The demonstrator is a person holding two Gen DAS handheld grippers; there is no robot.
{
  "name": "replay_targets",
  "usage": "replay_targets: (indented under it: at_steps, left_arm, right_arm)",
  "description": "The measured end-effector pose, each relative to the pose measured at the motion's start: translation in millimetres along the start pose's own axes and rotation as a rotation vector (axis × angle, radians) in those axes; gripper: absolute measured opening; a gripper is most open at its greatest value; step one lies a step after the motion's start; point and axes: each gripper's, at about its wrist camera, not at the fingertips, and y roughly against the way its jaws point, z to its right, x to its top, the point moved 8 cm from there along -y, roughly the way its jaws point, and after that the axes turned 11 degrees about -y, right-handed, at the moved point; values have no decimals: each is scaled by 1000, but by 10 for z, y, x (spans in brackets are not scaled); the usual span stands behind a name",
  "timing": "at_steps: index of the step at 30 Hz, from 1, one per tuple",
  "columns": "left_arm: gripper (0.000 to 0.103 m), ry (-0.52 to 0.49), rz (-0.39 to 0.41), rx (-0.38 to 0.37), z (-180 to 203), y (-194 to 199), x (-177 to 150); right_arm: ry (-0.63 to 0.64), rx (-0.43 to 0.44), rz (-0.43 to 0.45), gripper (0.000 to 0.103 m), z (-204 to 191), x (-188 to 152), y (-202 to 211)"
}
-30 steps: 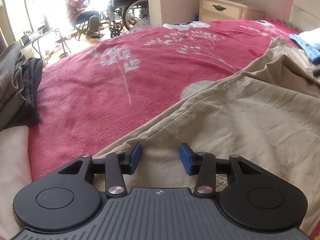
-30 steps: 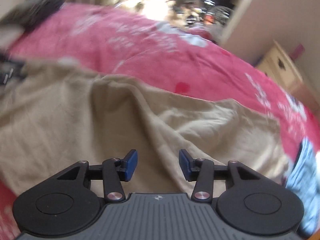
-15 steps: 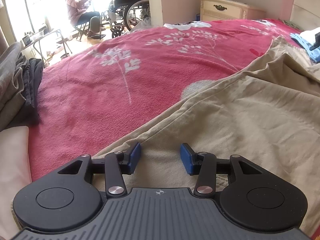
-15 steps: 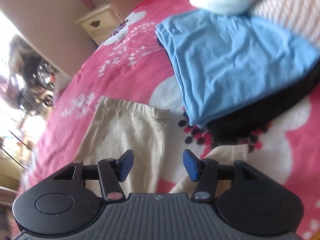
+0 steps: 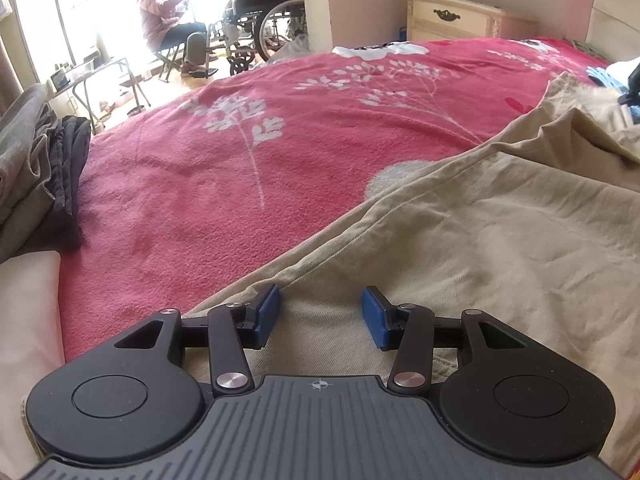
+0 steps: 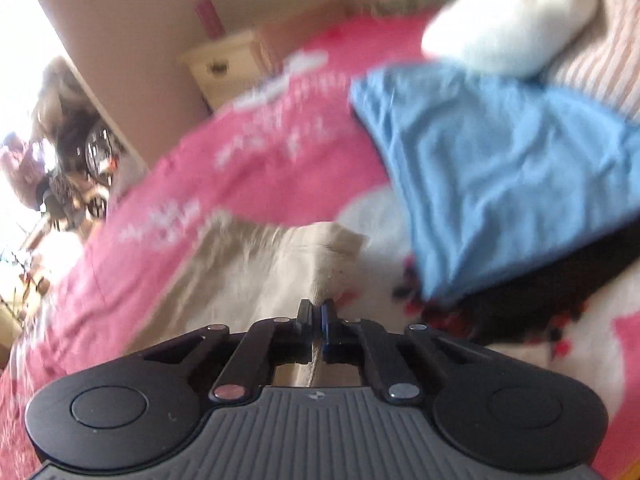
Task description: Fold clothes
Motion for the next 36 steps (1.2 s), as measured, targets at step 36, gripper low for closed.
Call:
replay_targets:
  at_steps: [36]
  left_arm:
    - [47,2,7,-6,3,0,-7]
  right_arm:
    - [178,-8,-145,20,-497,-213,-717]
